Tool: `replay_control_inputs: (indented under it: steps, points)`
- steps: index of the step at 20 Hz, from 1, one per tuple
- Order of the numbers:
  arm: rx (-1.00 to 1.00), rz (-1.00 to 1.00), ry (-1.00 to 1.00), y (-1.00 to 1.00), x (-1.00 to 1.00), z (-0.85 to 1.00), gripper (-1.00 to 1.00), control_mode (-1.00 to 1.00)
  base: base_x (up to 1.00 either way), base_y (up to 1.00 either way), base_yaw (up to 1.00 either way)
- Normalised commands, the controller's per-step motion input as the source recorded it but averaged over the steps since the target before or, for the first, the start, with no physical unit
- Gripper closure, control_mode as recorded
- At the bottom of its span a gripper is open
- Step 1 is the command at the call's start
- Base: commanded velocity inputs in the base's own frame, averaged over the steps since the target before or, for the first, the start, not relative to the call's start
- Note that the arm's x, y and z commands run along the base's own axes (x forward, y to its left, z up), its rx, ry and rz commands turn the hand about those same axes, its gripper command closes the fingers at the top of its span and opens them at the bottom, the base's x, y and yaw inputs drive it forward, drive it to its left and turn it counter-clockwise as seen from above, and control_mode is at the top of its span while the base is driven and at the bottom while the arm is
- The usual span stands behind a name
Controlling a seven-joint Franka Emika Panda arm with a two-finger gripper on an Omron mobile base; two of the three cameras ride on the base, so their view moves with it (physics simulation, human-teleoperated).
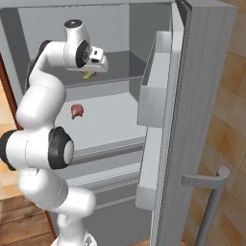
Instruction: Retrieve the butter from the fridge and place it on a plate on the dining table. Then retrieve the butter knife by the fridge and place it near the plate.
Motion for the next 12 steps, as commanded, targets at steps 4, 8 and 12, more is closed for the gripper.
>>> replay_control_inputs:
  steps: [4, 8, 12]
  points:
    - [0.00, -0.08, -0.10, -0.11, -1.00, 0.00, 1.00, -1.00, 0.00, 0.00, 0.00]
    - [0.00, -0.08, -0.04, -0.29, -1.00, 0.11, 1.00, -1.00, 0.00, 0.00, 0.00]
    - [0.00, -0.05, 0.00, -0.34, -1.00, 0.01, 1.00, -1.00, 0.00, 0.00, 0.00]
